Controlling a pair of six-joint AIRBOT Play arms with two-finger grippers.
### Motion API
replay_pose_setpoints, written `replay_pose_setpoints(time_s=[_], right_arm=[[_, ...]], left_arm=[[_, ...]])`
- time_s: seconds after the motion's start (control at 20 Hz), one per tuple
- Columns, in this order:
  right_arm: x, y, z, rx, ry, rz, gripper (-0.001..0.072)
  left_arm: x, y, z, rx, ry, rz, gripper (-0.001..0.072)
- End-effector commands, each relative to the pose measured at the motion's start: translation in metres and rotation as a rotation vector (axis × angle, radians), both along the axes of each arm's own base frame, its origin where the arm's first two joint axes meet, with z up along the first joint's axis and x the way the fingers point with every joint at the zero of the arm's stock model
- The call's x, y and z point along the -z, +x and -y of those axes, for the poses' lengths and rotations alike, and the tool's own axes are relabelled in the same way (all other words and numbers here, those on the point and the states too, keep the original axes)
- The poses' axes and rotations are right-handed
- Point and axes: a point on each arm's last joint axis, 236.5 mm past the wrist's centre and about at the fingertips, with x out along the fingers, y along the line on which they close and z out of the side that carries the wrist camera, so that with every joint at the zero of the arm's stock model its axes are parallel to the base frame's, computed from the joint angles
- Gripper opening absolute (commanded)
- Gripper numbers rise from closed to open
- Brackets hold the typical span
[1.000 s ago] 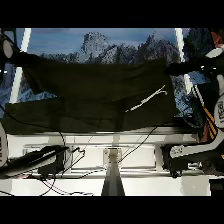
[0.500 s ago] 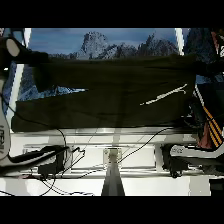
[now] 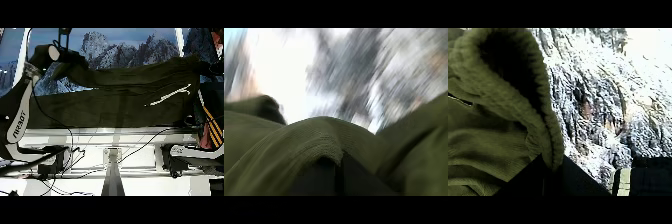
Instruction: Fold the clothes and pants, and hang the long-sleeved shirts on hangers.
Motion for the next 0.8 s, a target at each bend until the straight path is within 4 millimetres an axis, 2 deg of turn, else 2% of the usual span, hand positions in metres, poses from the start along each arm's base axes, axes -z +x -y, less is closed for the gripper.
replay_pose_setpoints(time_s=[0.0,0.05,0.15,0.2,0.35,0.4,0.45,0.5,0.6,0.75], right_arm=[[-0.001,0.001,0.001,0.004,-0.002,0.007,0.0034],[-0.001,0.001,0.001,0.004,-0.002,0.006,0.0034],[-0.001,0.001,0.001,0.004,-0.002,0.006,0.0034],[-0.001,0.001,0.001,0.004,-0.002,0.006,0.0034],[-0.001,0.001,0.001,0.004,-0.002,0.006,0.0034],[-0.001,0.001,0.001,0.004,-0.002,0.006,0.0034],[-0.001,0.001,0.001,0.004,-0.002,0.006,0.0034],[-0.001,0.001,0.001,0.004,-0.003,0.007,0.0034],[-0.001,0.001,0.001,0.004,-0.002,0.006,0.0034],[-0.001,0.002,0.001,0.004,-0.003,0.008,0.0034]], left_arm=[[-0.022,0.015,0.036,0.080,0.004,0.159,0.0578],[-0.021,0.014,0.036,0.076,-0.001,0.151,0.0707],[-0.016,0.009,0.020,0.069,0.031,0.111,0.0705],[-0.012,0.006,0.003,0.038,0.048,0.074,0.0694],[0.014,-0.011,-0.064,-0.166,0.025,-0.129,0.0686],[0.023,-0.019,-0.087,-0.226,0.018,-0.195,0.0666],[0.031,-0.027,-0.112,-0.276,0.020,-0.255,0.0608],[0.036,-0.033,-0.135,-0.318,0.020,-0.291,0.0578],[0.040,-0.036,-0.177,-0.370,0.032,-0.306,0.0577],[0.050,-0.031,-0.212,-0.362,0.076,-0.286,0.0577]])
